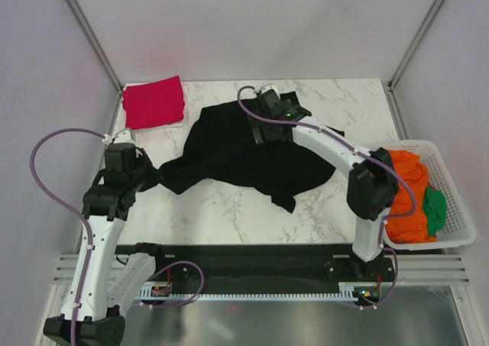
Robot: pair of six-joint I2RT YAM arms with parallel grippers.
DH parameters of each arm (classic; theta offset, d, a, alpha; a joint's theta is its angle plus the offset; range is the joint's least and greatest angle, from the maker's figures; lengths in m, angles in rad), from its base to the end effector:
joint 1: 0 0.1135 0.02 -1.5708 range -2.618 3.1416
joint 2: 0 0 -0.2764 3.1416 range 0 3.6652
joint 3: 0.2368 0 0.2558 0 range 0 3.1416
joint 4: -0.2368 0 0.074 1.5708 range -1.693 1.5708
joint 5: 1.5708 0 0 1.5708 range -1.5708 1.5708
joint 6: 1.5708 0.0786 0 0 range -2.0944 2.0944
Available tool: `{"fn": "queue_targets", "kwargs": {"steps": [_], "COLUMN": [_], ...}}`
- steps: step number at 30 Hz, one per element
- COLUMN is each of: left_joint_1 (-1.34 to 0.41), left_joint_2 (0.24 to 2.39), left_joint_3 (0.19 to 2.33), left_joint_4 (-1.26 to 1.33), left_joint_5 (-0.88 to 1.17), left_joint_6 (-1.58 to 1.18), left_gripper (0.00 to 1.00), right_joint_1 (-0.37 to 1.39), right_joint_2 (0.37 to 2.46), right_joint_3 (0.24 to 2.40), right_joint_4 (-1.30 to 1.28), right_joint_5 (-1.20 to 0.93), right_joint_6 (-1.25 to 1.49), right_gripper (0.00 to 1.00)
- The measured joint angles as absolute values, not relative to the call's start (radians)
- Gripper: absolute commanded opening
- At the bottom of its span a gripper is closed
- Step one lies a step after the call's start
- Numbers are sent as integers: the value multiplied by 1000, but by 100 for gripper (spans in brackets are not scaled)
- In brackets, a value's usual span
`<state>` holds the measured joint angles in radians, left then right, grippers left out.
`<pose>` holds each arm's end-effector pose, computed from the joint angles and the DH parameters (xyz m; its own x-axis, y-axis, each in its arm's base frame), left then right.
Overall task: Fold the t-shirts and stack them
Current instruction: Flatten the tshirt out
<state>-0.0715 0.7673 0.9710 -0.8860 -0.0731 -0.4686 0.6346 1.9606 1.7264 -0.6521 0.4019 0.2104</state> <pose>0.1707 -0.0065 0.3184 -0.5678 -0.4109 -0.7133 -0.2709 0.9115 -0.3094 0.3994 0.2559 0.2565 -0.6825 -0.2638 -0.6816 -0.2085 0.9641 -0.1643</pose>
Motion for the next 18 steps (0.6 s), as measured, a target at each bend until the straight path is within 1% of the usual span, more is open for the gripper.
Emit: {"fn": "queue_targets", "kwargs": {"steps": [2, 5, 9, 13, 18], "left_joint_1": [-71, -71, -72, -71, -72], "left_joint_2": [763, 758, 741, 698, 619], "left_joint_3": [944, 925, 906, 868, 783], "left_joint_4": [-888, -881, -861, -814, -760], "left_joint_5": [-54, -21, 3, 8, 8], "left_joint_6": [-469, -469, -468, -469, -469], "left_gripper": [2, 2, 2, 2, 2], "right_joint_1": [628, 564, 510, 530, 533], "right_joint_2": [1831, 1622, 1464, 1374, 1310], "right_joint_3": [1573, 1274, 963, 766, 690], "right_joint_4": [-632, -606, -579, -515, -438], "right_joint_5": [366, 278, 143, -30, -159], "right_joint_6": [250, 330, 432, 503, 540], "right_gripper": [96, 93, 84, 78, 73]}}
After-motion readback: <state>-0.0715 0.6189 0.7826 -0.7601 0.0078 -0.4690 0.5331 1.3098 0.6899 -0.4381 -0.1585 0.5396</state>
